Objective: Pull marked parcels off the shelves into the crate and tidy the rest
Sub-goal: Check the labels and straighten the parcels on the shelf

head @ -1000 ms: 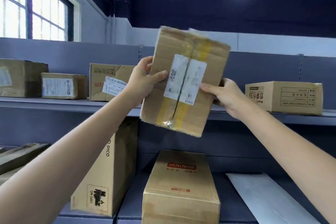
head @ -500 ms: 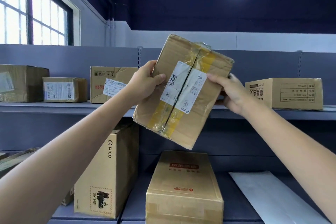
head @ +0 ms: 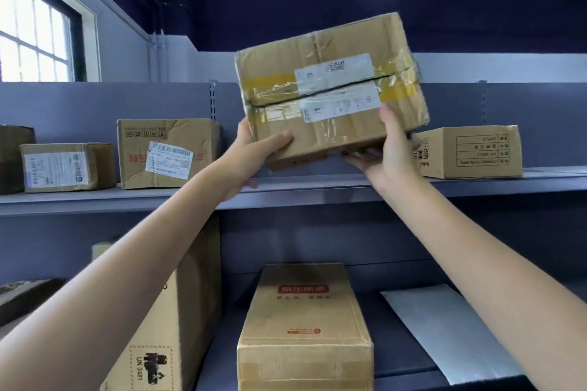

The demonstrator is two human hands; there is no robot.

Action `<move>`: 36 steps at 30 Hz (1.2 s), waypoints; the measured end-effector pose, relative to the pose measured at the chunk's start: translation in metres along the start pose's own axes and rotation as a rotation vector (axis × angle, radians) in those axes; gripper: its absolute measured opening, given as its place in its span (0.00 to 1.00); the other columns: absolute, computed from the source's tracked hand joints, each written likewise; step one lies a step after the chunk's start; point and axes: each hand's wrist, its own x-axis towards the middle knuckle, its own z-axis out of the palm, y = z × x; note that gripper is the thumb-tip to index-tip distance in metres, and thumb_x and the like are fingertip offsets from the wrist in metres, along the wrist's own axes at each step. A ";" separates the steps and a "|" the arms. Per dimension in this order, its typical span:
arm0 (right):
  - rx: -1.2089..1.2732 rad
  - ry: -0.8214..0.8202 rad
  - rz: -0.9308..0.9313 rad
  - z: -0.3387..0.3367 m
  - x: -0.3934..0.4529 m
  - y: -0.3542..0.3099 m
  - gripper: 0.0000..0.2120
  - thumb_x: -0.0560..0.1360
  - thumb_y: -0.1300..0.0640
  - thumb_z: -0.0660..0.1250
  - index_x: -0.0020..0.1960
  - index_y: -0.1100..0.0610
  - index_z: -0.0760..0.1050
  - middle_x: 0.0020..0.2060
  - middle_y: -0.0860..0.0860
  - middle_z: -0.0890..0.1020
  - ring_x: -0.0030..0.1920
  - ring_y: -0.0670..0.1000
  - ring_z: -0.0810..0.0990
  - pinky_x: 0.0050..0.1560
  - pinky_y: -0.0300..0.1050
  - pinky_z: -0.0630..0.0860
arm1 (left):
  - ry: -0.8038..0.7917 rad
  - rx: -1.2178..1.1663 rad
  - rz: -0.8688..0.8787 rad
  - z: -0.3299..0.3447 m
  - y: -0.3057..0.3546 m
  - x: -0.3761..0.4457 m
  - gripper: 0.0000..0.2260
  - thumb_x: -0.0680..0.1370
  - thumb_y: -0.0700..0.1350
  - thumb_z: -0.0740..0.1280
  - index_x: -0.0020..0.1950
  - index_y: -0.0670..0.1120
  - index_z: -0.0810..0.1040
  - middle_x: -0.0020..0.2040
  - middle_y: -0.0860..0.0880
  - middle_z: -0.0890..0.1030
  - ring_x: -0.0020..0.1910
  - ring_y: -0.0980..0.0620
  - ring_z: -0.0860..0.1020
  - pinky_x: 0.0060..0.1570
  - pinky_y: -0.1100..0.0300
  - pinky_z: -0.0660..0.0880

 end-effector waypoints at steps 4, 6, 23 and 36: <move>-0.210 -0.039 0.052 -0.009 0.003 -0.003 0.25 0.69 0.44 0.70 0.62 0.51 0.68 0.49 0.50 0.72 0.53 0.53 0.71 0.55 0.58 0.74 | -0.006 -0.249 0.033 0.002 -0.004 -0.002 0.21 0.74 0.44 0.69 0.63 0.52 0.64 0.56 0.54 0.78 0.49 0.52 0.79 0.43 0.50 0.76; -0.371 -0.039 0.013 -0.018 0.007 -0.007 0.19 0.70 0.47 0.69 0.58 0.51 0.70 0.48 0.47 0.74 0.53 0.51 0.71 0.55 0.53 0.72 | 0.042 -0.283 0.071 -0.004 -0.007 -0.001 0.17 0.74 0.38 0.69 0.56 0.52 0.67 0.52 0.52 0.79 0.46 0.51 0.80 0.40 0.52 0.78; -0.519 -0.246 -0.120 -0.028 -0.011 0.004 0.12 0.70 0.62 0.71 0.51 0.52 0.74 0.45 0.51 0.82 0.44 0.50 0.82 0.41 0.48 0.80 | 0.352 -0.484 0.215 -0.040 0.004 0.003 0.32 0.71 0.30 0.69 0.71 0.35 0.57 0.62 0.38 0.76 0.58 0.43 0.78 0.52 0.55 0.79; -0.440 0.000 -0.375 -0.009 -0.015 0.030 0.23 0.71 0.56 0.71 0.65 0.58 0.73 0.49 0.46 0.81 0.53 0.47 0.80 0.61 0.46 0.74 | 0.174 -0.063 0.296 -0.023 0.003 -0.007 0.43 0.71 0.39 0.72 0.75 0.54 0.46 0.70 0.55 0.62 0.67 0.55 0.66 0.66 0.53 0.68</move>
